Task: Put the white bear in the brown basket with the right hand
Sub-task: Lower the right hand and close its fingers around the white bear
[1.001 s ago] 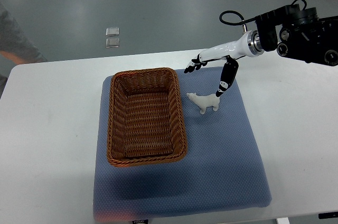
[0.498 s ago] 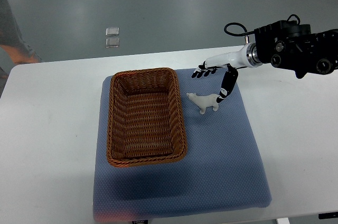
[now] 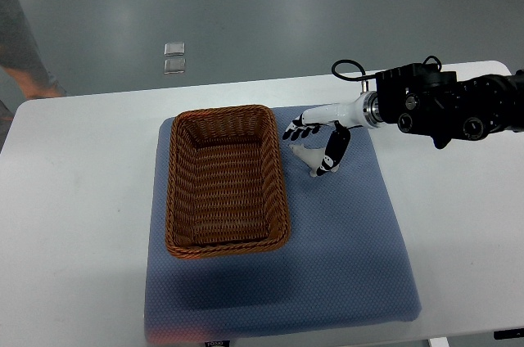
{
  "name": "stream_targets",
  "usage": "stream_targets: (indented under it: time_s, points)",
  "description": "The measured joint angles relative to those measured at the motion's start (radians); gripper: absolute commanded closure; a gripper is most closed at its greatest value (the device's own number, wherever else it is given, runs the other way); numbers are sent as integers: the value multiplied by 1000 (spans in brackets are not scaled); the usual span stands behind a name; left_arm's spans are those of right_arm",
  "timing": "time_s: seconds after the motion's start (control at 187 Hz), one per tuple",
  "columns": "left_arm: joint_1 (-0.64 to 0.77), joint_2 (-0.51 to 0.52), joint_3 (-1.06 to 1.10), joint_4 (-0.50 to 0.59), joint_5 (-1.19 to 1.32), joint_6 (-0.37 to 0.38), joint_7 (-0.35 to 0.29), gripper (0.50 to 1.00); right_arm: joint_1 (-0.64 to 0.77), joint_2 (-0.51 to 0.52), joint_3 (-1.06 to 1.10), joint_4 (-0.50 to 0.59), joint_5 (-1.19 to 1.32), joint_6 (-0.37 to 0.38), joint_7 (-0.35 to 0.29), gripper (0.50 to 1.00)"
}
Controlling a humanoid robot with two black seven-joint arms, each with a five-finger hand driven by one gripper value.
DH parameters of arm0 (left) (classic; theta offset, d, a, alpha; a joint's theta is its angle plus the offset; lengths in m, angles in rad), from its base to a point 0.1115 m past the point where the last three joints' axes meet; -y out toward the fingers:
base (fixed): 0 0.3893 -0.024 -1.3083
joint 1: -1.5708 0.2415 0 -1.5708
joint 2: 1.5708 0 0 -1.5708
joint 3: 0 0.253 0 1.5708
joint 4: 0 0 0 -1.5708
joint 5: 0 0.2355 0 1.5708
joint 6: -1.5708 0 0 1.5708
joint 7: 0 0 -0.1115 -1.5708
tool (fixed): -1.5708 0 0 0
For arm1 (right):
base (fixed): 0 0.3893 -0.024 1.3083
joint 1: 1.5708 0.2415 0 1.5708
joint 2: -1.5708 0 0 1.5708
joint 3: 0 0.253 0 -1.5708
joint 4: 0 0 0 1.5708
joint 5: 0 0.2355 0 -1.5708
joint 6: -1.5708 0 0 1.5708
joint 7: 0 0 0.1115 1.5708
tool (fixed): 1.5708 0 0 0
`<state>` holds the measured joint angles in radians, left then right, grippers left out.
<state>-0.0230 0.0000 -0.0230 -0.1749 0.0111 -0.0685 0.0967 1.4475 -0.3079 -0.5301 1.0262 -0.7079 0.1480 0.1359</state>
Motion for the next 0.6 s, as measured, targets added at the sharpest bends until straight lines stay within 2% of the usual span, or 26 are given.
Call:
stream_targets:
  time_s: [0.059, 0.386, 0.444, 0.6]
  points:
    - [0, 0, 0, 0, 0, 0, 0, 500, 0, 1, 0, -1, -25, -8, 0, 662]
    - [0, 0, 0, 0, 0, 0, 0, 500, -16, 12, -1, -12, -157, -33, 1, 668]
    - [0, 0, 0, 0, 0, 0, 0, 500, -16, 12, -1, -16, -158, -33, 1, 699]
    - [0, 0, 0, 0, 0, 0, 0, 500, -18, 13, -1, -23, -160, -33, 2, 724]
